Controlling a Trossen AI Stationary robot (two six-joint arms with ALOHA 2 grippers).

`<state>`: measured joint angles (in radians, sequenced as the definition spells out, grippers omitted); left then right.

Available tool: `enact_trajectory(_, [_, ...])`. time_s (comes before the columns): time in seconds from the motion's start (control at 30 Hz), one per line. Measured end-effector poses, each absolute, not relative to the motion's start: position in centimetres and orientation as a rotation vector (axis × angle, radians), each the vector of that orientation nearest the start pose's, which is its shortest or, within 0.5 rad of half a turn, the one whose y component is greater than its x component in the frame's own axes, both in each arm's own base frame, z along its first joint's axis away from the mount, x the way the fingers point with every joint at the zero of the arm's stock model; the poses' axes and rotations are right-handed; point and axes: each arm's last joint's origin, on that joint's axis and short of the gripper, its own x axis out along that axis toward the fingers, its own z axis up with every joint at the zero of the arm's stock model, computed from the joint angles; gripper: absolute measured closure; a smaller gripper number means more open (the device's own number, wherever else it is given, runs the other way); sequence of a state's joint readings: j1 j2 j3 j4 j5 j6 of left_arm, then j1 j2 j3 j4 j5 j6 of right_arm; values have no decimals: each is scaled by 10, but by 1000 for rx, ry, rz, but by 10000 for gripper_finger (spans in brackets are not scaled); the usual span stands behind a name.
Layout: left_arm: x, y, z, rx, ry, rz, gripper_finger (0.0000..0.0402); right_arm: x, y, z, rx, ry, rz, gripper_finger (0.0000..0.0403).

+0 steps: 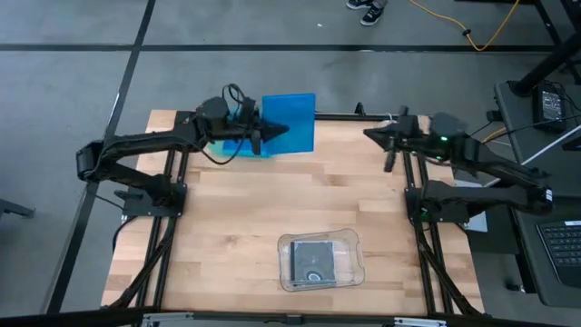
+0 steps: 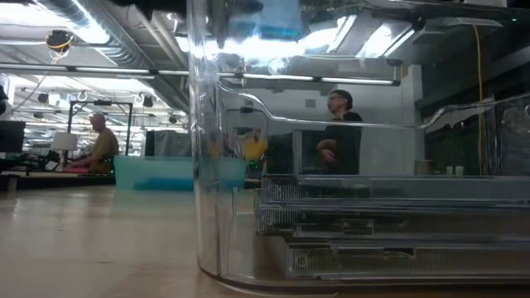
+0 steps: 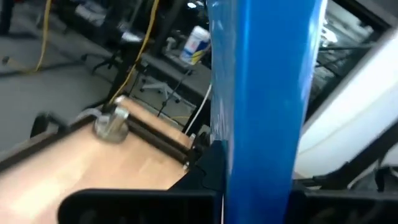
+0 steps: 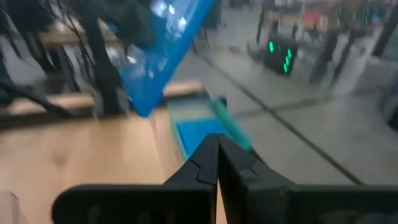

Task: Pick & place jewel cases by type
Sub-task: Put the dark blue CD case into the light blue bin

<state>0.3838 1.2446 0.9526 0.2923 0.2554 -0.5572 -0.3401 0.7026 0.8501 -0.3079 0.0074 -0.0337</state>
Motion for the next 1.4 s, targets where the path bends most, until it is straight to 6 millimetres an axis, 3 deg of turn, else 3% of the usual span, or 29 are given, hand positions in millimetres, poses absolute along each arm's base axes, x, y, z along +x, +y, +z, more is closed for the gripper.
enact_trajectory(0.3, [264, 95, 404, -284, -57, 21, 397, 128, -31, 365, -21, 62, -241, 396])
enact_trajectory(0.53, [258, 86, 434, -113, -29, -19, 397, 130, -25, 368, 0, 34, -196, 396])
enact_trajectory(0.9, [250, 59, 479, 405, -73, 120, 398, 131, -24, 367, 29, 35, -190, 396])
enact_trajectory(1.1, [249, 35, 493, 733, -71, 175, 398, 132, -25, 367, 49, 39, -191, 396])
enact_trajectory(1.4, [250, -8, 494, 1201, 31, 287, 397, 139, -26, 363, 58, 70, -192, 396])
